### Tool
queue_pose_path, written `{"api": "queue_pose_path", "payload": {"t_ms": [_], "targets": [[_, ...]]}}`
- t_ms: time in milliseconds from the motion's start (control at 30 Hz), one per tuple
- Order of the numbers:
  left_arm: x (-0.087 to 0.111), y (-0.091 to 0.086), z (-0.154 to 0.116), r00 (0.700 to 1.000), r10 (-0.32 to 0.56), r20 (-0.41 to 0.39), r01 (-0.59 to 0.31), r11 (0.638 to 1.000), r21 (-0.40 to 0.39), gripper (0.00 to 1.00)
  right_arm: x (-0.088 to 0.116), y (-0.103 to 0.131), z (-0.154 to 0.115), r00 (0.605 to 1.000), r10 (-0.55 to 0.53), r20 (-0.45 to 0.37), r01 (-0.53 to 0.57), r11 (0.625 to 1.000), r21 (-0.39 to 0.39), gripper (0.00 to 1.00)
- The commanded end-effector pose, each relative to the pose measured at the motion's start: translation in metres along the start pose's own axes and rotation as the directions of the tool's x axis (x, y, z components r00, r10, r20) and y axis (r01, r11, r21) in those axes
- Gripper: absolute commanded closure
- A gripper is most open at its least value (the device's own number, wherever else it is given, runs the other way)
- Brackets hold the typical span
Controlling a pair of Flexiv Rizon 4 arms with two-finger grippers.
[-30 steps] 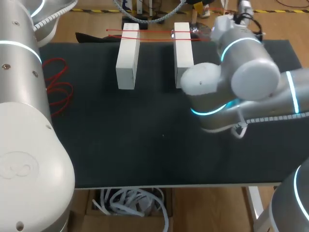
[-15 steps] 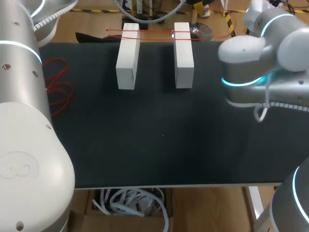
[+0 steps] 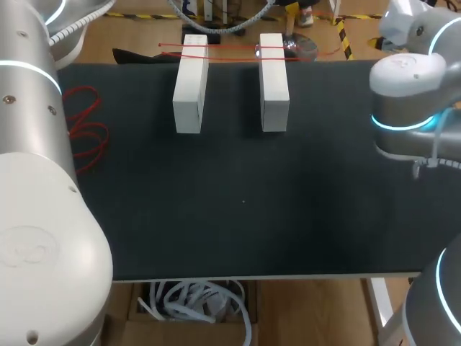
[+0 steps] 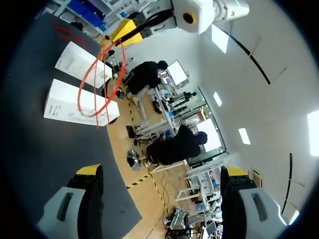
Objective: Grab the tape and strap the tape.
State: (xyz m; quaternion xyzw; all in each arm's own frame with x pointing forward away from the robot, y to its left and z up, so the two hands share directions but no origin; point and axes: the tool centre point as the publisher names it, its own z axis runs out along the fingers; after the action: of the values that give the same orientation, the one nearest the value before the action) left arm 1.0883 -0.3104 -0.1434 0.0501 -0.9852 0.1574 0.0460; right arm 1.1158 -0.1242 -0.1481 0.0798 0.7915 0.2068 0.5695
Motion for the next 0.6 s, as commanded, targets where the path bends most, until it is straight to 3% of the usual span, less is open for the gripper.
{"api": "queue_pose_path", "payload": {"t_ms": [33, 100, 200, 233, 333, 367, 433, 500, 600], "targets": [[0.001, 0.048, -0.040, 0.979, -0.176, 0.107, 0.185, 0.979, -0.082, 1.00, -0.004, -0.002, -0.004, 0.999, -0.001, -0.052, 0.000, 1.000, -0.018, 0.00], [0.002, 0.085, -0.063, 0.947, -0.275, 0.163, 0.302, 0.937, -0.174, 1.00, -0.004, -0.002, -0.004, 0.999, -0.001, -0.052, 0.000, 1.000, -0.018, 0.00], [0.009, 0.139, -0.095, 0.889, -0.395, 0.233, 0.455, 0.825, -0.335, 1.00, -0.004, -0.002, -0.004, 0.999, -0.001, -0.052, 0.000, 1.000, -0.018, 0.00], [0.014, 0.167, -0.108, 0.853, -0.457, 0.251, 0.521, 0.749, -0.408, 1.00, -0.004, -0.002, -0.004, 0.999, -0.001, -0.052, 0.000, 1.000, -0.018, 0.00], [0.027, 0.229, -0.122, 0.761, -0.593, 0.265, 0.634, 0.590, -0.501, 1.00, -0.004, -0.002, -0.004, 0.999, -0.001, -0.052, 0.000, 1.000, -0.018, 0.00], [0.032, 0.247, -0.125, 0.731, -0.631, 0.261, 0.664, 0.568, -0.487, 1.00, -0.004, -0.002, -0.004, 0.999, -0.001, -0.052, 0.000, 1.000, -0.018, 0.00], [0.039, 0.277, -0.132, 0.685, -0.672, 0.281, 0.689, 0.473, -0.548, 1.00, -0.004, -0.002, -0.004, 0.999, -0.001, -0.052, 0.000, 1.000, -0.018, 0.00], [0.042, 0.289, -0.136, 0.665, -0.691, 0.285, 0.683, 0.408, -0.606, 1.00, -0.004, -0.002, -0.004, 0.999, -0.001, -0.052, 0.000, 1.000, -0.018, 0.00], [0.039, 0.323, -0.134, 0.633, -0.733, 0.250, 0.691, 0.388, -0.610, 1.00, -0.004, -0.002, -0.004, 0.999, -0.001, -0.052, 0.000, 1.000, -0.018, 0.00]]}}
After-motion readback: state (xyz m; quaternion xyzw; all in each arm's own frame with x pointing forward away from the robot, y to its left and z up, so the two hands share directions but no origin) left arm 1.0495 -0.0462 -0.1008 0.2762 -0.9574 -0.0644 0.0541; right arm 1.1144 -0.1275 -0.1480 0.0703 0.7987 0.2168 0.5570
